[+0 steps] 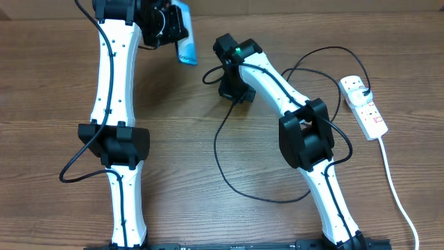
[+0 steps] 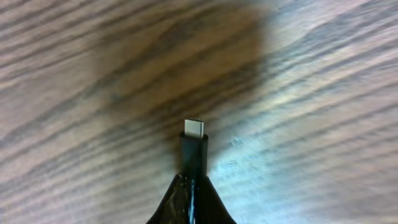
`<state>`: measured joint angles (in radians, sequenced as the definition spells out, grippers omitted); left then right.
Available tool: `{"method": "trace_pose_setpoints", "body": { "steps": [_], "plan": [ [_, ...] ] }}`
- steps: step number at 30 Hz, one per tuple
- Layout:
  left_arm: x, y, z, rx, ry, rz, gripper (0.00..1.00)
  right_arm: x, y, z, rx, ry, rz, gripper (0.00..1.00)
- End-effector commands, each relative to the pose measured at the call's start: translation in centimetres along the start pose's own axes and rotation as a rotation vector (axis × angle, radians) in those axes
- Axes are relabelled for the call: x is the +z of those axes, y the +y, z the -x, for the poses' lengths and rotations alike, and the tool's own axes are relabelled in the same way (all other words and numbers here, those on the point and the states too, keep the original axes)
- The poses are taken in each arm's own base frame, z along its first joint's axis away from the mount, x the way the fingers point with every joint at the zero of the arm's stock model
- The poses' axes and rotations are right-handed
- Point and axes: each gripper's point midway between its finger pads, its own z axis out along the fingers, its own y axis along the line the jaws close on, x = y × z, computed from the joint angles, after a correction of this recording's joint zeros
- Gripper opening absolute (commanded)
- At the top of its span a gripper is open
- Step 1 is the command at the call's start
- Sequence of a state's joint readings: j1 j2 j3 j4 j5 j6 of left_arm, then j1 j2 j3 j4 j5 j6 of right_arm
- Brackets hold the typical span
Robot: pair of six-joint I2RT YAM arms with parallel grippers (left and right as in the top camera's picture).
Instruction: Plug charger to phone and switch on socket
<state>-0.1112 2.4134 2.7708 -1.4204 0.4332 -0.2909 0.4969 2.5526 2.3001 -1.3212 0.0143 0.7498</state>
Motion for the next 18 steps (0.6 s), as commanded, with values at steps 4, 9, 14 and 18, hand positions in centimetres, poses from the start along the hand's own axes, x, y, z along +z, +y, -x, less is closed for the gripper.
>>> {"method": "trace_pose_setpoints", "body": {
  "steps": [4, 9, 14, 18],
  "plan": [
    [-4.1, -6.8, 1.7, 0.153, -0.072, -0.390, 0.04, -11.2, 1.9, 0.9, -0.152, -0.119, 0.191, 0.04],
    [-6.5, -9.0, 2.9, 0.231, -0.121, -0.583, 0.04, -18.4, 1.5, -0.6, -0.243, -0.187, 0.286, 0.04],
    [-8.9, -10.4, 3.2, 0.246, -0.118, -0.744, 0.04, -24.9, 2.6, -3.9, -0.418, -0.228, 0.454, 0.04],
    [-11.0, -12.1, 2.6, 0.287, -0.083, -0.894, 0.04, -28.6, 3.4, -7.0, -0.529, -0.289, 0.507, 0.04]
  ]
}}
